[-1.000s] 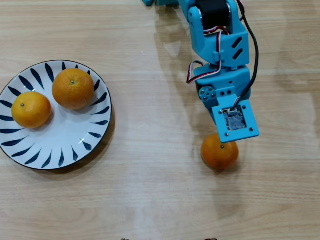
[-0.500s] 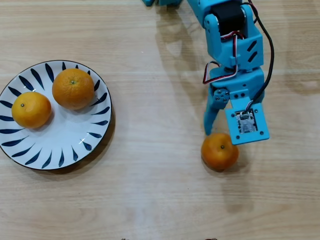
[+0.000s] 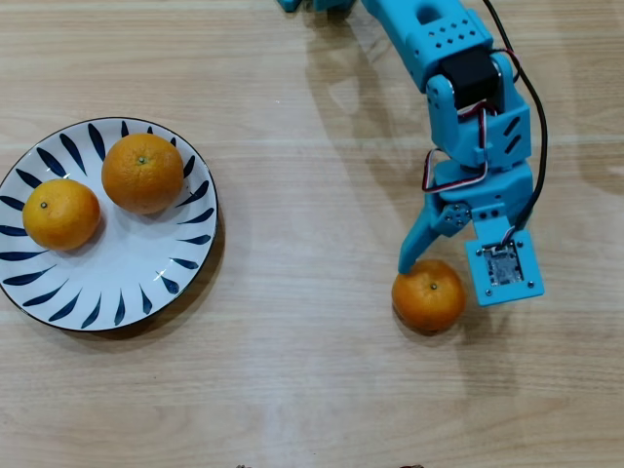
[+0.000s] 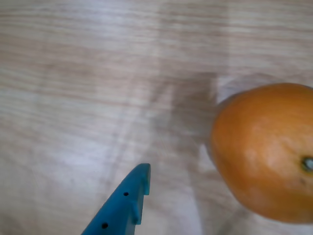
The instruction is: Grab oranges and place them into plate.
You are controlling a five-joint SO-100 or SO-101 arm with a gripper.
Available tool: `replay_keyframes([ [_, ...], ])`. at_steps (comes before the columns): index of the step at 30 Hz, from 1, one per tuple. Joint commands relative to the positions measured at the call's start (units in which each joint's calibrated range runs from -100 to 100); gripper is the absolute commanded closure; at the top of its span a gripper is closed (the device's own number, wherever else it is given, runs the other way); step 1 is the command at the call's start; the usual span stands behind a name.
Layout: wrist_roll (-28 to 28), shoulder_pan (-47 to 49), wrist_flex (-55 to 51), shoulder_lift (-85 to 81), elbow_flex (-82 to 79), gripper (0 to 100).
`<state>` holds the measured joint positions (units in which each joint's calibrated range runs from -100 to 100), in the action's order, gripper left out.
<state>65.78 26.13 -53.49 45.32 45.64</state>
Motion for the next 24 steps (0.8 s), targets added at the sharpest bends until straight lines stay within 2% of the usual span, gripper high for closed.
replay_keyframes([
  [1,-1.5,-0.6,5.3,0.7,0.9,57],
  [5,-2.0,-1.2,5.7,2.6,0.9,57],
  [19,-8.6,-6.1,5.7,3.1,0.0,57],
  [24,-8.6,-6.5,5.8,3.9,-0.1,57],
])
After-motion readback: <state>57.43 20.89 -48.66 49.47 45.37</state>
